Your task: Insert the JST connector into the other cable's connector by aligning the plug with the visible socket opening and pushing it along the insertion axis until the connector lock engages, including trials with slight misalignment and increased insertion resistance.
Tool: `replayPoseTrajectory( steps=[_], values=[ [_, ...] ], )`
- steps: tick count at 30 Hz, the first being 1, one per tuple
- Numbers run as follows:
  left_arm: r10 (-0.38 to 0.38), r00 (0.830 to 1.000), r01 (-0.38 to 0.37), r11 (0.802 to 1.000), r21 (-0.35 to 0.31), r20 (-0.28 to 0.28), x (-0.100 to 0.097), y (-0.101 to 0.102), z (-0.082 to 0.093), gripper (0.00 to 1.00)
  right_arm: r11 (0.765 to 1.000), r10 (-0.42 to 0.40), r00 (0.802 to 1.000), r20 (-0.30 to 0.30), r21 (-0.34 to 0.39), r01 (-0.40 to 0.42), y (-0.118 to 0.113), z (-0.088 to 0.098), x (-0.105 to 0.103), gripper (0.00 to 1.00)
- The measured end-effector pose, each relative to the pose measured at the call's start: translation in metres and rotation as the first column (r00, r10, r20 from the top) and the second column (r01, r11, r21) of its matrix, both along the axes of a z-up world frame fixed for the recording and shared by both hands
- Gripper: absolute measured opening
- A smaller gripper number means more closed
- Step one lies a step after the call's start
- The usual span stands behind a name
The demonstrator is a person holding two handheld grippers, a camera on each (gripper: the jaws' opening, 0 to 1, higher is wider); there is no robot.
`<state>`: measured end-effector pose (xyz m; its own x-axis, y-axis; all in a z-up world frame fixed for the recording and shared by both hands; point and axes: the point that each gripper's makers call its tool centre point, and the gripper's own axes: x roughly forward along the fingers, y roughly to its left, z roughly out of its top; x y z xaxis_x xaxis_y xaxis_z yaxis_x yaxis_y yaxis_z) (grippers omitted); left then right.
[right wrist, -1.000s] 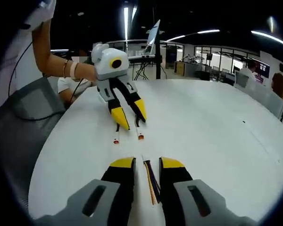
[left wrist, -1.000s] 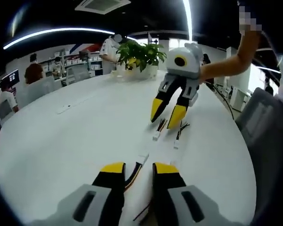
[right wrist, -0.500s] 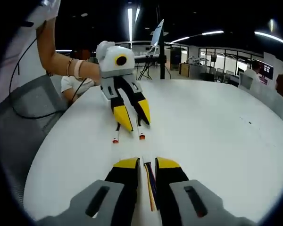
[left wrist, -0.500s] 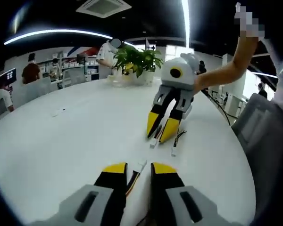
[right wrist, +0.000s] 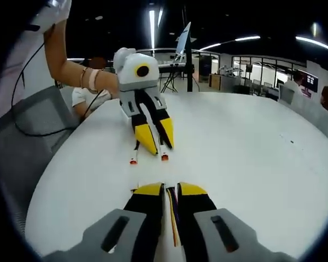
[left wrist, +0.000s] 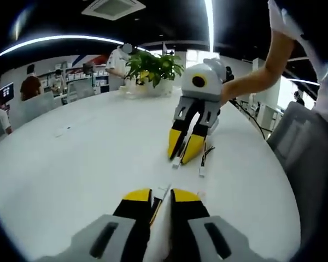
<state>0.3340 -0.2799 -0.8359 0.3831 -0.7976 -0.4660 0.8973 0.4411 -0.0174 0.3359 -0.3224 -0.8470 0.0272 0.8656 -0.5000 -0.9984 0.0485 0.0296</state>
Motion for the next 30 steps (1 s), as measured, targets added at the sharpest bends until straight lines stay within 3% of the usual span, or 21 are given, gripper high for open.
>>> replayPoseTrajectory(
  steps=[6,16,30],
  values=[
    [-0.009,1.0,0.009,1.0,0.025,-0.016,0.0007,0.0006,-0.0071,0.07,1.0,0.011,1.0,0.004,0.0,-0.011,-0.0009,-0.0011,-0.0016,0.05],
    [-0.021,1.0,0.02,0.999,0.027,0.018,0.007,-0.0012,-0.0089,0.0,1.0,0.029,1.0,0.001,0.01,-0.029,0.0007,-0.0012,-0.0051,0.04],
    [-0.031,0.999,0.03,0.998,0.055,0.019,0.0046,-0.0007,-0.0099,0.0,1.0,0.014,1.0,0.0,0.002,-0.014,0.0005,-0.001,-0.004,0.04]
  ],
)
